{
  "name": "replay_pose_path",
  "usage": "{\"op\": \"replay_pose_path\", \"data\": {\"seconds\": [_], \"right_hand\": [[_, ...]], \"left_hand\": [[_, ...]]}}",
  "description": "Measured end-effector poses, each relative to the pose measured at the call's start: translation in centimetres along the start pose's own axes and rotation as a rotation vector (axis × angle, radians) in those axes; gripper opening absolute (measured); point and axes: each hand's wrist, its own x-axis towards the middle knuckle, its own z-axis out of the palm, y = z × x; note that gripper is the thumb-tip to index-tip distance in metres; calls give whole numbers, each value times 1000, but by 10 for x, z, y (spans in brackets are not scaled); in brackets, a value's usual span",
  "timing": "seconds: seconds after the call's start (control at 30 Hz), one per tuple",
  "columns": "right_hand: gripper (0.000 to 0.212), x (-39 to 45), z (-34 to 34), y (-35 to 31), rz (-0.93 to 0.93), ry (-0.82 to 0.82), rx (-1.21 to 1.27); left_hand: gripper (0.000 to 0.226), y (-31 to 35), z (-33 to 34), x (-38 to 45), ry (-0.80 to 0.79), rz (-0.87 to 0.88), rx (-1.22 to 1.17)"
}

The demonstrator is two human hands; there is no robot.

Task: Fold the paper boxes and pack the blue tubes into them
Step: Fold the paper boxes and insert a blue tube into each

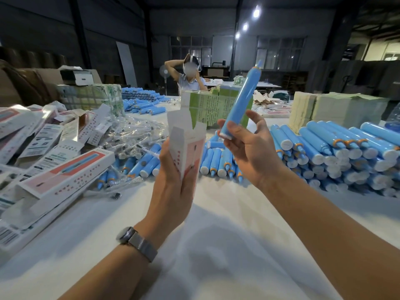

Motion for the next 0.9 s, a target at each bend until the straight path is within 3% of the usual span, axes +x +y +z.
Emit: {"op": "replay_pose_path", "data": {"seconds": [0.1, 0.27, 0.47, 0.7, 0.8, 0.9], "right_hand": [[57, -2, 5, -5, -101, -53, -132], [15, -6, 16, -18, -173, -1, -284], [12, -10, 19, -27, -326, -21, -365], [91, -16, 24, -35, -515, -76, -329], [101, -17, 25, -39, -618, -121, -454], [96, -16, 26, -38, -677, -140, -590]], "left_hand": [[56, -2, -1, -2, -58, 31, 53], [58, 1, -4, -2, -30, -1, 101], [57, 7, -2, -2, 12, -21, 159], [63, 11, -4, -1, 33, 26, 126], [56, 9, -4, -2, 39, 58, 132], [48, 7, -3, -1, 43, 72, 118]]}}
